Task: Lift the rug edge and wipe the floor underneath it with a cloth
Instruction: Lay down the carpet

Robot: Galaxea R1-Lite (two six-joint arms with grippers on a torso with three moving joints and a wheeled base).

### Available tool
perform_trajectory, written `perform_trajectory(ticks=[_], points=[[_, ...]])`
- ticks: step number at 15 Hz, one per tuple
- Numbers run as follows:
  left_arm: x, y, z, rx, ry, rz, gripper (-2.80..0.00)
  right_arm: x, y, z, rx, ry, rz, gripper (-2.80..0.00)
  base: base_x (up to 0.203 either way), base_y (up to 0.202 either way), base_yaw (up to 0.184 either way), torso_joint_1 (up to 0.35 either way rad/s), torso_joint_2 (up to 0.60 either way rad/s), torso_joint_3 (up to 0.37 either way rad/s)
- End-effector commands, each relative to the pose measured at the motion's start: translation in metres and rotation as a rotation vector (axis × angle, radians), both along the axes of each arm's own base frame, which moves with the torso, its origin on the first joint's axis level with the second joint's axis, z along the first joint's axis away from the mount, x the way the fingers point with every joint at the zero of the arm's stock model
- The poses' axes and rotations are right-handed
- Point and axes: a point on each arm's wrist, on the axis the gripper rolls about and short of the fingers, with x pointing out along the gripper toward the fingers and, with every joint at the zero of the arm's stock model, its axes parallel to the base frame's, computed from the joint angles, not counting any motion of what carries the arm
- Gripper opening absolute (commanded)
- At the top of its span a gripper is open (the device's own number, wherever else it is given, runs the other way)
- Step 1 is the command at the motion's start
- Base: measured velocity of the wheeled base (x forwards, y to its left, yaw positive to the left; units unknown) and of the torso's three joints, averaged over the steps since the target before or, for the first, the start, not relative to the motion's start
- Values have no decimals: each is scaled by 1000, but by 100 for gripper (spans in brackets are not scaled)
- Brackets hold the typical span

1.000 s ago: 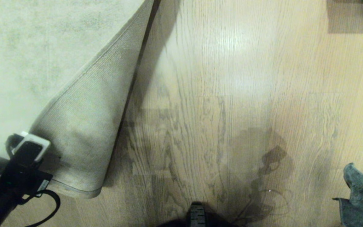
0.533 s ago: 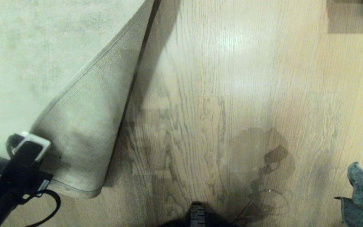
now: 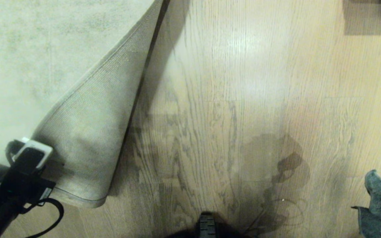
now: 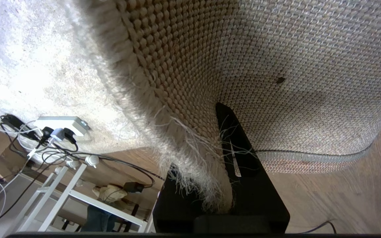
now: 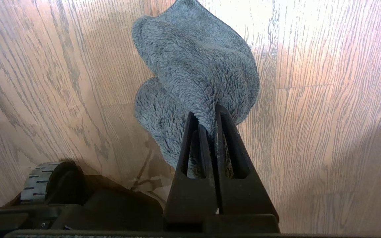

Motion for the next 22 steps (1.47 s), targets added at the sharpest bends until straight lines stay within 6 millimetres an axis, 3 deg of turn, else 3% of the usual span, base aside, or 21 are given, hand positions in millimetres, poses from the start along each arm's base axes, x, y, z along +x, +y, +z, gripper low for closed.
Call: perform_trajectory(ticks=[1,22], points=[[0,0,1,4,-5,0,-280,0,0,0,0,3,0,-280,0,0,0,0,0,0],[2,-1,0,-24,-12,4,-280,0,0,0,2,3,0,-280,0,0,0,0,0,0]])
